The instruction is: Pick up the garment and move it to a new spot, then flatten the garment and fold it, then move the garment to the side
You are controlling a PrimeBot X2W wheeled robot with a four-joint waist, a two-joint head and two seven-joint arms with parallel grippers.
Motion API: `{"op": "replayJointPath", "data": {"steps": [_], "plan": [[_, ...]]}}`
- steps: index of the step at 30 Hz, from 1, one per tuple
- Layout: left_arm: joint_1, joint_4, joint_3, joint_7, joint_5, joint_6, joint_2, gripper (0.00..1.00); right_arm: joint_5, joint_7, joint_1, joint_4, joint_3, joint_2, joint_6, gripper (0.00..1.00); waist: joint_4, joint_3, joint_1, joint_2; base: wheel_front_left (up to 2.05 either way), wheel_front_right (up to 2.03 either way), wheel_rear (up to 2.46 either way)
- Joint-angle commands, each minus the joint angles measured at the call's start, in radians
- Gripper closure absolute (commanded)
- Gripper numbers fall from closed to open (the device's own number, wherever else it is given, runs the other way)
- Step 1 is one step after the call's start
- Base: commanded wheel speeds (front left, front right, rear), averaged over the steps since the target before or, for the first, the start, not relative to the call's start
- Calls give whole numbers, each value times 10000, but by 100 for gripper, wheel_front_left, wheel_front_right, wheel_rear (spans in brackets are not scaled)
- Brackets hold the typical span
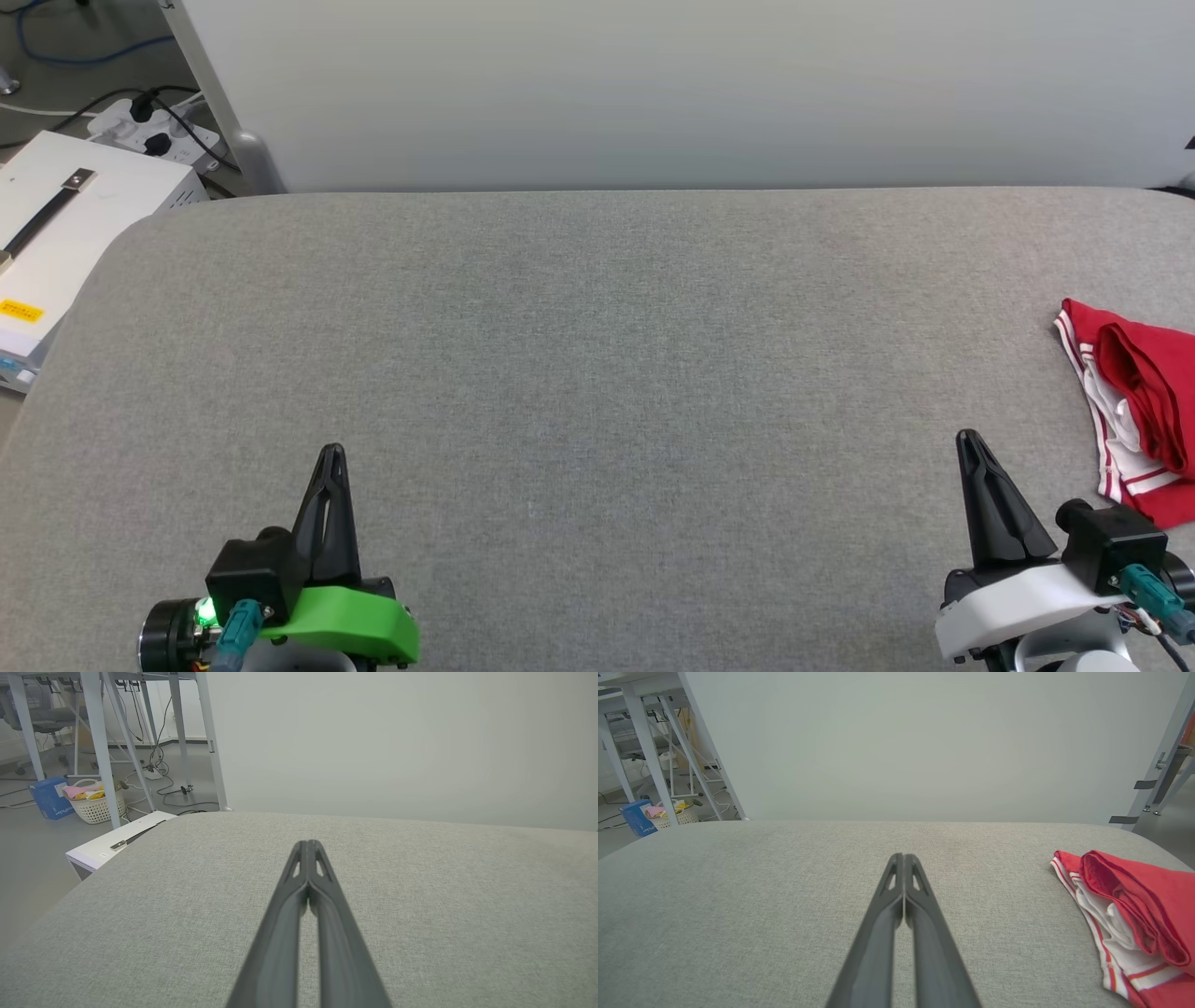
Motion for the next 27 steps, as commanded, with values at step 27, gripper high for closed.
{"op": "replayJointPath", "data": {"steps": [27], "plan": [[-129,-158,4,609,298,10,-24,100,-429,617,-66,-264,-19,101,-2,100,-3,-86,1,0,0,0,0]]}}
